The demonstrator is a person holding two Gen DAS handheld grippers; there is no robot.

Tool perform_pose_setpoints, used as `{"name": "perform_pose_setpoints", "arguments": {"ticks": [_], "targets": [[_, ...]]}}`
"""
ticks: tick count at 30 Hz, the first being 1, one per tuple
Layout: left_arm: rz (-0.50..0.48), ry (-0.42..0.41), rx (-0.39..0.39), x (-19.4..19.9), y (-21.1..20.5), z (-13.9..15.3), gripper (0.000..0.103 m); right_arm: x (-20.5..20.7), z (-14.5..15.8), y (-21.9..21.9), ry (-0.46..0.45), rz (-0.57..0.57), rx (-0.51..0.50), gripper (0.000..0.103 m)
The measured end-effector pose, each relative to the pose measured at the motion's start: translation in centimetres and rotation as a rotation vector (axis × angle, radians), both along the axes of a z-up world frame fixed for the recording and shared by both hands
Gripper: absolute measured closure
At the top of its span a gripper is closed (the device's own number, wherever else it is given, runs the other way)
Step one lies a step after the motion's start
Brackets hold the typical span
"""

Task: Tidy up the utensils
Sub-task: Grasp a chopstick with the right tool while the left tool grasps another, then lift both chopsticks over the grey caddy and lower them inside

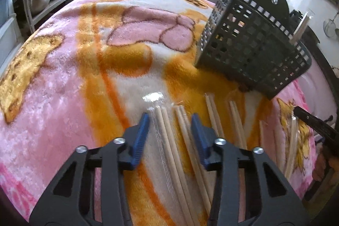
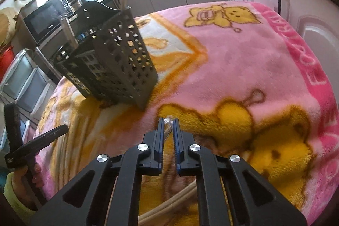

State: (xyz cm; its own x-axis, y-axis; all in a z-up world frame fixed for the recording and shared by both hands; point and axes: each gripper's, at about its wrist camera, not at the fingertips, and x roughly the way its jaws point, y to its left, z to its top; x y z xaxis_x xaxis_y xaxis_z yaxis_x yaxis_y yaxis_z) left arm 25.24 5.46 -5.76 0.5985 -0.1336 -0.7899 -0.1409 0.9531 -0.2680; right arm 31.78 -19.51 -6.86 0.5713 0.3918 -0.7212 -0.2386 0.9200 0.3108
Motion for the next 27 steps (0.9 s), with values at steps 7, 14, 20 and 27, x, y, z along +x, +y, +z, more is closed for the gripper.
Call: {"name": "perform_pose_setpoints", "arguments": {"ticks": [7,14,20,27], "targets": [[-0.002,-0.015,-0.031,0.2,0.7,0.2,0.099,-1.3,2.1,1.7,-0.058,0.055,0.004,0.095],[-0.025,-0.044,-0.085,-0.5,1.0,0.6,0.1,-2.4,4.1,2.8,-0.107,0.082,0.0,0.095],[-0.038,-0.058,-0.13,-1.1,1.6,1.1,0.1,-3.0,5.2,3.6,-0.13,0.091,-0.001,0.095],[-0.036,-0.102,-0.134,-1.9,2.7,3.0,0.1,-3.8,6.6,4.6,-0.158,0.115,0.001,0.096]]}}
